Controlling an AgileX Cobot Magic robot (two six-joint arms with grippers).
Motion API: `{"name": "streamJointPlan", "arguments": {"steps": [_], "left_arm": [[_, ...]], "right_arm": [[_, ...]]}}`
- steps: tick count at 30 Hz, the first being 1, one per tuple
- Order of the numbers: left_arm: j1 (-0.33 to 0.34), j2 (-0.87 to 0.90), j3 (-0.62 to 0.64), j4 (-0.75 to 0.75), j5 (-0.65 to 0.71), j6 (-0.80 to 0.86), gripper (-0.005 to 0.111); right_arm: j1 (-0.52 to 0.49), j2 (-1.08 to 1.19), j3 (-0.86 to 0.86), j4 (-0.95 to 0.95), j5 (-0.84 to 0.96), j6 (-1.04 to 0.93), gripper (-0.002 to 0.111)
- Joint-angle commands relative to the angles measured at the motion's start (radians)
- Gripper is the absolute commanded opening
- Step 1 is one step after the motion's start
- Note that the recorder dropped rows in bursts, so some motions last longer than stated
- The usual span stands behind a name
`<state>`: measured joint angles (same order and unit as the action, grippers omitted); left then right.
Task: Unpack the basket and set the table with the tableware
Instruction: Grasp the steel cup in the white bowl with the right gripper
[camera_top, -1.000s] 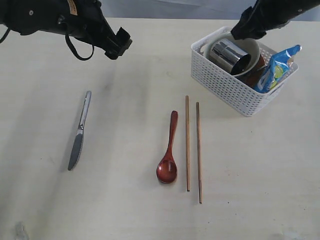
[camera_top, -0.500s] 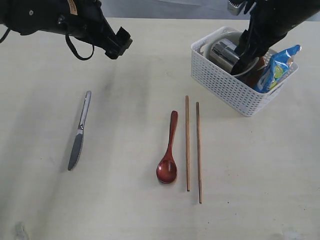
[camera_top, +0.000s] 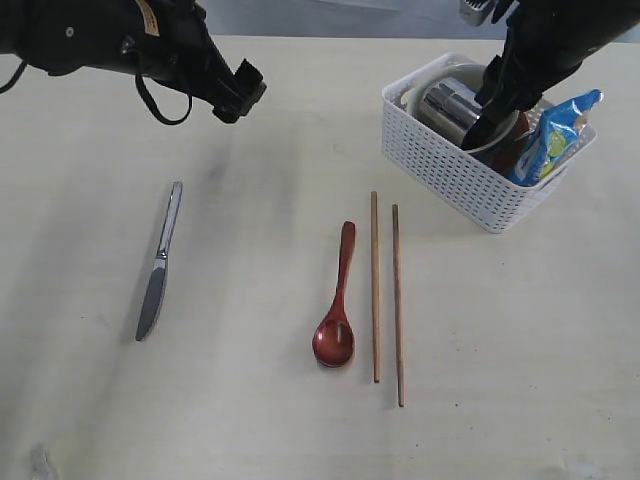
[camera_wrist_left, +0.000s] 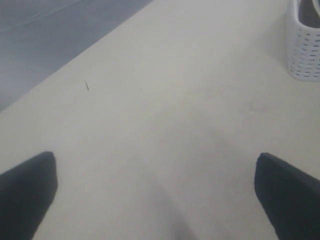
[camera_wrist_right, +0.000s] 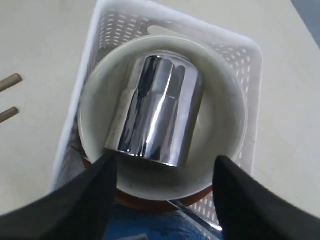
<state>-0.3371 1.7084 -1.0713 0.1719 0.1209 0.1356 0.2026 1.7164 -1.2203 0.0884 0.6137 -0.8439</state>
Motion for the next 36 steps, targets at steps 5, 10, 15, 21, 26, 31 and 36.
{"name": "streamJointPlan", "arguments": {"steps": [5, 10, 15, 21, 26, 31, 36], "left_arm": [[-0.007, 0.02, 0.001, -0.002, -0.024, -0.001, 0.105], [-0.007, 0.02, 0.001, 0.006, -0.026, -0.001, 0.105], [-0.007, 0.02, 0.001, 0.035, -0.026, -0.001, 0.105], [-0.007, 0.02, 0.001, 0.035, -0.026, -0.001, 0.105], [-0.007, 0.02, 0.001, 0.035, -0.026, -0.001, 0.105], [-0.007, 0.02, 0.001, 0.035, -0.026, -0.001, 0.105], [-0.007, 0.02, 0.001, 0.035, -0.026, -0.001, 0.105]], "right_arm": [[0.0, -0.005, 0.05, -0.112, -0.088, -0.06, 0.055], [0.0, -0.005, 0.153, -0.114, -0.302, -0.234, 0.055], [0.0, -0.005, 0.19, -0.116, -0.336, -0.287, 0.055], [0.0, -0.005, 0.2, -0.116, -0.327, -0.324, 0.055], [0.0, 0.015, 0.2, -0.115, -0.333, -0.361, 0.055], [0.0, 0.077, 0.2, -0.115, -0.43, -0.389, 0.055], [0.0, 0.105, 0.2, -0.115, -0.489, -0.389, 0.055]]}}
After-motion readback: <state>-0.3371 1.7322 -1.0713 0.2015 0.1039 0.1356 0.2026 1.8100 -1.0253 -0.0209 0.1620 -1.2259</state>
